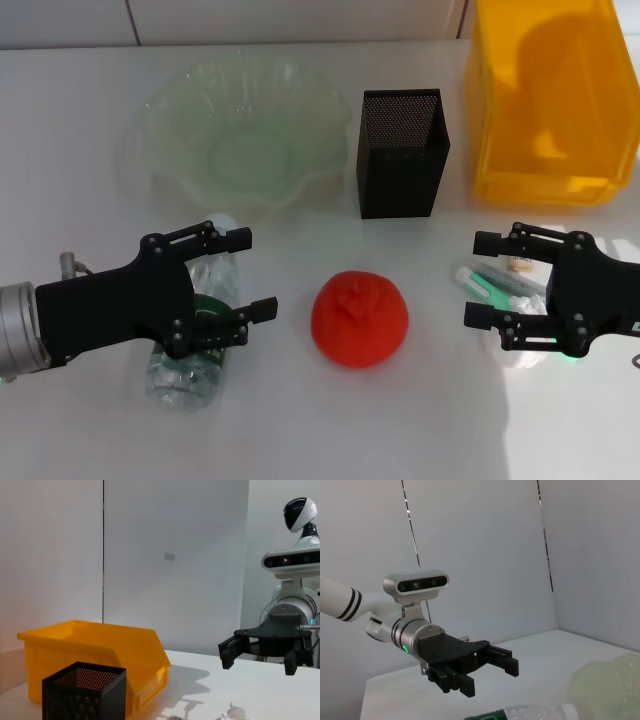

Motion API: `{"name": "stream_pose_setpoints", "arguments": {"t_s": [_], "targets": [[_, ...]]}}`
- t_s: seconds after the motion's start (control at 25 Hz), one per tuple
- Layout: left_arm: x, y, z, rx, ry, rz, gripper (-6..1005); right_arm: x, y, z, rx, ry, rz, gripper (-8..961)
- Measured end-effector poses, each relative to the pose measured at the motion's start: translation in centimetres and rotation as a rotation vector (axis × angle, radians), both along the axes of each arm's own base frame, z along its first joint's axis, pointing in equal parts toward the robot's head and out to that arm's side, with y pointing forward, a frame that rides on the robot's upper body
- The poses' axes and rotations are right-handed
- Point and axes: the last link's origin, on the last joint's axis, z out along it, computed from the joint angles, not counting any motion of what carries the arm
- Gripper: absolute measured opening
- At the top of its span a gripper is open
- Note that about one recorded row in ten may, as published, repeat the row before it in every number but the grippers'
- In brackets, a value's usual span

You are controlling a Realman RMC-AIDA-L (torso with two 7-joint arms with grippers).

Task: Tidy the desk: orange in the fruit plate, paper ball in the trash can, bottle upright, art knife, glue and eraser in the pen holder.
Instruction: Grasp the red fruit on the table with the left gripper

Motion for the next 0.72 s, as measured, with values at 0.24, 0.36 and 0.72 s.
{"name": "stream_pose_setpoints", "arguments": {"t_s": [0.24,0.36,0.72], "targets": [[0.0,0.1,-0.1,0.004,-0.002,0.007,766,0.4,-0.3,0.0,0.005,0.000,-0.016,802],[0.0,0.1,-0.1,0.007,-0.005,0.008,757,0.5,-0.4,0.0,0.006,-0.001,-0.020,802],[0.1,0.4,-1.9,0.026,-0.014,0.015,729,0.7,-0.5,1.2,0.083,0.043,-0.036,802]]}}
